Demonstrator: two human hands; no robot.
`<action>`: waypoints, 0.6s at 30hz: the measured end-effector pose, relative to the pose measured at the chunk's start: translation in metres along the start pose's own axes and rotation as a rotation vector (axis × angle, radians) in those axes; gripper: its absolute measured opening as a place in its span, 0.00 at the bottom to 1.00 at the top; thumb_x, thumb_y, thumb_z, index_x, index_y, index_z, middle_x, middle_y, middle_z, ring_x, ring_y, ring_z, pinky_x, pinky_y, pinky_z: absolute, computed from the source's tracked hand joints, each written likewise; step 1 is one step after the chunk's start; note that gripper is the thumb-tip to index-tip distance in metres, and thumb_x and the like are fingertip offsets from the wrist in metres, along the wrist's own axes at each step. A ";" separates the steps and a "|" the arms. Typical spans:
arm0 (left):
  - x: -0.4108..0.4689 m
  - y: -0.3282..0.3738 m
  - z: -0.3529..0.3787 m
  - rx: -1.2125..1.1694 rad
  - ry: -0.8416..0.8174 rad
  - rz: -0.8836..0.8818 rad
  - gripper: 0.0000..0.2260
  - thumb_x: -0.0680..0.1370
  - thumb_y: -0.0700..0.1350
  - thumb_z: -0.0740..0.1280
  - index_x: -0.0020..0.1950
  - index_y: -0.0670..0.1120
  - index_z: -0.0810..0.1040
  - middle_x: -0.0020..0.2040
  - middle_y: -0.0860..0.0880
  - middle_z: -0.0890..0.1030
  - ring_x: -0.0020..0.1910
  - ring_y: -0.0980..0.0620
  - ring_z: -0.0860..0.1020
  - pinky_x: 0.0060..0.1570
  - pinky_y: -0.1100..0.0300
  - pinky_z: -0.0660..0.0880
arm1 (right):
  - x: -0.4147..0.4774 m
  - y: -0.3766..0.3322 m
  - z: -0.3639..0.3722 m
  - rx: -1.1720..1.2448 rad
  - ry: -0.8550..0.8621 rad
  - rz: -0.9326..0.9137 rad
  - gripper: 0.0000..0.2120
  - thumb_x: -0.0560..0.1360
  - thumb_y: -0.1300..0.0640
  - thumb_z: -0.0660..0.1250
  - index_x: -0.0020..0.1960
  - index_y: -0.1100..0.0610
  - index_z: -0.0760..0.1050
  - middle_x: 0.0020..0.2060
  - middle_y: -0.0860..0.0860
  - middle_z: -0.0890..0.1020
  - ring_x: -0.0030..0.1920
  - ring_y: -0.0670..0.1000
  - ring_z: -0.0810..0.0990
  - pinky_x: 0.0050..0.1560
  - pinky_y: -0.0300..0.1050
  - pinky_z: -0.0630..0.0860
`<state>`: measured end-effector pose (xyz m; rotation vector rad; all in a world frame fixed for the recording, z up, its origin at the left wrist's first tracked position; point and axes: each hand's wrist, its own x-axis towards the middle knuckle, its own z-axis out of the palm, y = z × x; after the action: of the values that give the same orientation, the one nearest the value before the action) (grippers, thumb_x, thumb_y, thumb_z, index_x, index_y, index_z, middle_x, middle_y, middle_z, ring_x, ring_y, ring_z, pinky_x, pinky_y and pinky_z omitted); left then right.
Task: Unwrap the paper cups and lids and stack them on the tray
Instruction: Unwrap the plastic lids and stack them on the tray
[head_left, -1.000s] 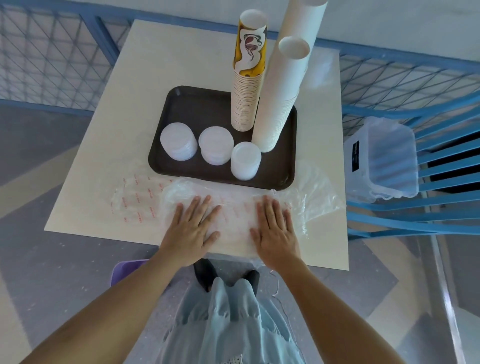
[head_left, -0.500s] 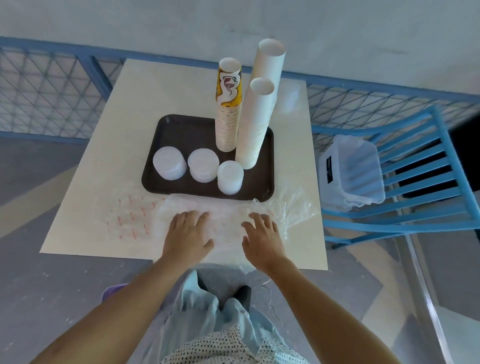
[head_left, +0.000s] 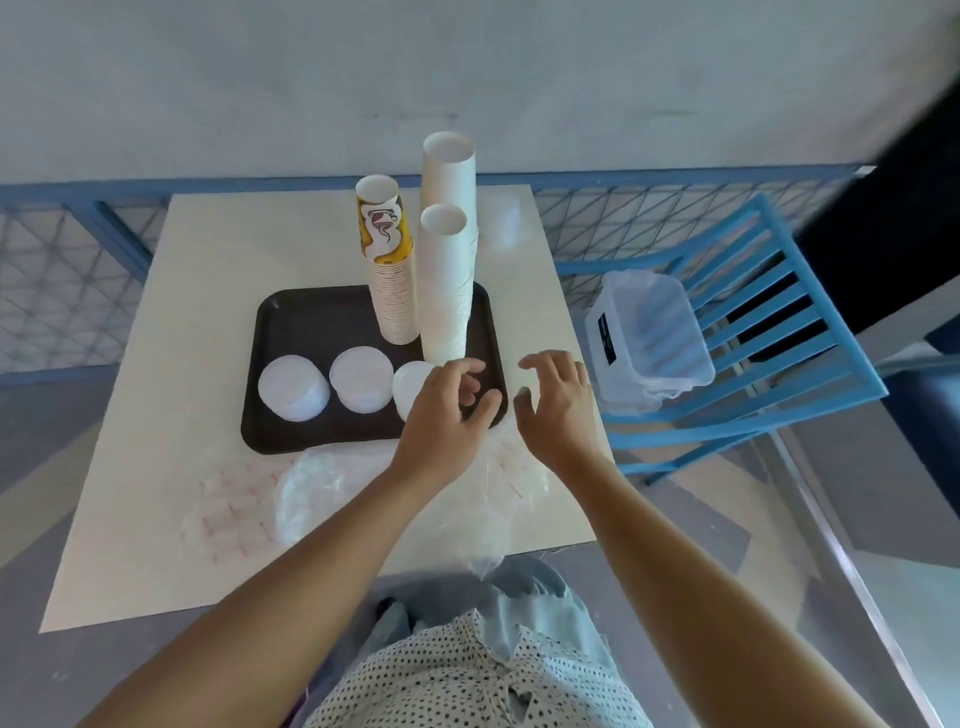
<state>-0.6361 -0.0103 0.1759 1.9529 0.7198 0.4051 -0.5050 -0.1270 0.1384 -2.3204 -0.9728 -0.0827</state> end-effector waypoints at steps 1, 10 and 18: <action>0.010 0.010 0.004 -0.010 -0.005 0.017 0.17 0.81 0.53 0.70 0.69 0.52 0.76 0.55 0.54 0.78 0.55 0.55 0.79 0.56 0.58 0.79 | 0.008 0.005 -0.005 0.013 0.010 0.013 0.17 0.75 0.63 0.68 0.63 0.57 0.76 0.62 0.54 0.77 0.59 0.57 0.75 0.59 0.54 0.75; 0.112 0.063 0.058 -0.068 0.042 0.007 0.19 0.82 0.54 0.68 0.72 0.53 0.73 0.64 0.54 0.75 0.59 0.58 0.78 0.57 0.63 0.78 | 0.105 0.073 -0.021 0.106 -0.024 0.128 0.24 0.77 0.58 0.67 0.72 0.55 0.68 0.67 0.53 0.74 0.65 0.56 0.73 0.63 0.52 0.74; 0.199 0.064 0.124 -0.132 0.222 -0.274 0.21 0.82 0.54 0.67 0.75 0.57 0.70 0.69 0.57 0.72 0.61 0.62 0.76 0.54 0.69 0.72 | 0.221 0.149 0.016 0.323 -0.213 0.146 0.31 0.78 0.58 0.68 0.78 0.56 0.62 0.73 0.55 0.67 0.73 0.56 0.68 0.73 0.56 0.69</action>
<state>-0.3938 0.0091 0.1706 1.6731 1.0618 0.4919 -0.2481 -0.0601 0.1106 -2.1185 -0.8422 0.3617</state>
